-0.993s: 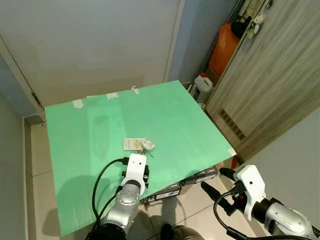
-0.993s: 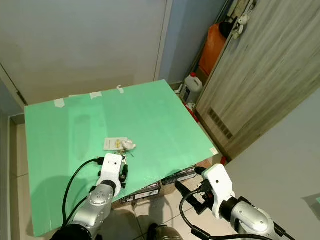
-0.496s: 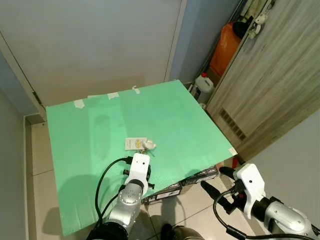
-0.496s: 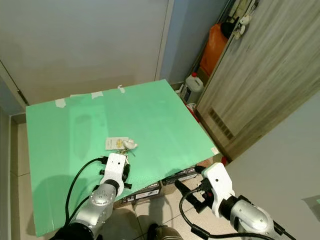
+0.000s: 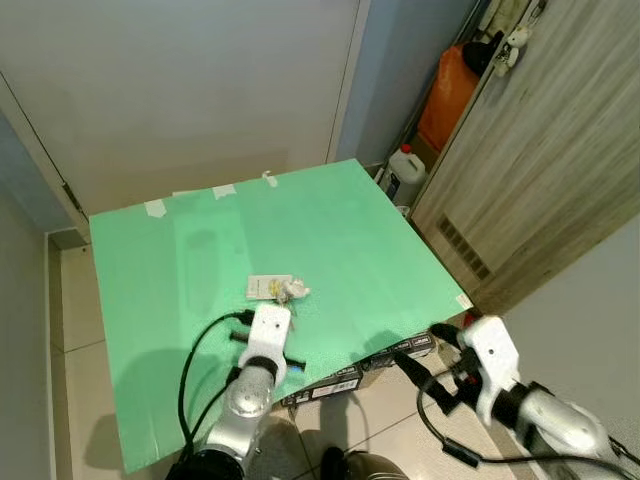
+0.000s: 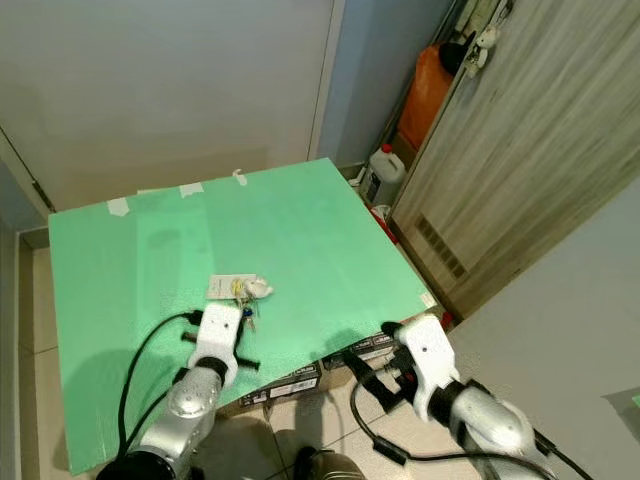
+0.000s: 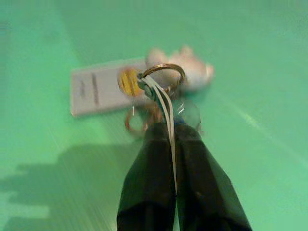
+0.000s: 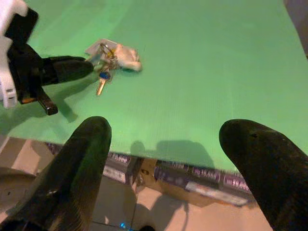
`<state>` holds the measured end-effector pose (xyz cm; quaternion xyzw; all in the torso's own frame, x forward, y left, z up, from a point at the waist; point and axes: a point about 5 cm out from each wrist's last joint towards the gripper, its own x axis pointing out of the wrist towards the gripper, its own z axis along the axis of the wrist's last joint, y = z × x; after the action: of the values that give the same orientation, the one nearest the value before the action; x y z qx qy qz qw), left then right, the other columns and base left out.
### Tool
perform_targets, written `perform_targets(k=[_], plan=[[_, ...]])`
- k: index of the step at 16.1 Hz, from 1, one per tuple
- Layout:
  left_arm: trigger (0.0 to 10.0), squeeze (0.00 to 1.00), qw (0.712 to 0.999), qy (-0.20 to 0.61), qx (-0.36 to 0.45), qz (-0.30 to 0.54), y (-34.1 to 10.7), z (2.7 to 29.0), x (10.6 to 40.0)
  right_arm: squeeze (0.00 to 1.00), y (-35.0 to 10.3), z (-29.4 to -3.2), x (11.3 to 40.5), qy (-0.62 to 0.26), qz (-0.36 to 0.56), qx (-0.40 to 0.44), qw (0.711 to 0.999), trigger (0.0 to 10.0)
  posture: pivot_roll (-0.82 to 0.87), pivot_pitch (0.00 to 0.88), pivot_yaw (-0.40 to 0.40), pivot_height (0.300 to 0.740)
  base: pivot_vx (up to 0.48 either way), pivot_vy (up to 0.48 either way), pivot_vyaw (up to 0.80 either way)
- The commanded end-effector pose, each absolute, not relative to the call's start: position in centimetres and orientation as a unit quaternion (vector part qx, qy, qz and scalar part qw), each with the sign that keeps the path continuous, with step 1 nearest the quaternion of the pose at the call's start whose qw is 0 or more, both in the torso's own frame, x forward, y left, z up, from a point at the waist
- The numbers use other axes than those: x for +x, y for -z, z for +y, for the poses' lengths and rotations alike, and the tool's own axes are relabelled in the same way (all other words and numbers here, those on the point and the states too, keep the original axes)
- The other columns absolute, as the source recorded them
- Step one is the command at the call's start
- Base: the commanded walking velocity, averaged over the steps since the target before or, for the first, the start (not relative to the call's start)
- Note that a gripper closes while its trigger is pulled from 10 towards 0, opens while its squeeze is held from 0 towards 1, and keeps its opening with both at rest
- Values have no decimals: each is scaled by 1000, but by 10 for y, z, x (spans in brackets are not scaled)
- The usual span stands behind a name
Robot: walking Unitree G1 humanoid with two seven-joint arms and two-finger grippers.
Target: Hang keys on a hook
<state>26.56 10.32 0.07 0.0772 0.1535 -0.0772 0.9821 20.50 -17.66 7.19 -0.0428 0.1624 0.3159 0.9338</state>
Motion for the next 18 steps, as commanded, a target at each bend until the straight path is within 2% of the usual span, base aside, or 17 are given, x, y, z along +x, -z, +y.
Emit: perform_targets(k=[1,4,9,14,18], plan=[[0,0,984,87,73,136,-6,99,267,0,-71,-182,206,-306,164,-52,936,10000,-163,85,-126,740,0,0,0],[0,0,990,95,75,75,-29,97,277,0,-72,-184,213,-303,158,-53,938,10000,-145,66,-122,740,0,0,0],[0,0,987,136,91,4,-67,92,295,0,-69,-171,228,-299,139,-42,943,10000,-104,12,-93,740,0,0,0],[0,0,983,160,85,-38,-111,97,322,0,-70,-150,259,-280,97,-18,955,10000,-38,0,-38,740,0,0,0],[0,0,987,119,76,-76,-156,119,344,0,-111,-143,302,-209,6,60,976,10000,4,0,2,740,0,0,0]])
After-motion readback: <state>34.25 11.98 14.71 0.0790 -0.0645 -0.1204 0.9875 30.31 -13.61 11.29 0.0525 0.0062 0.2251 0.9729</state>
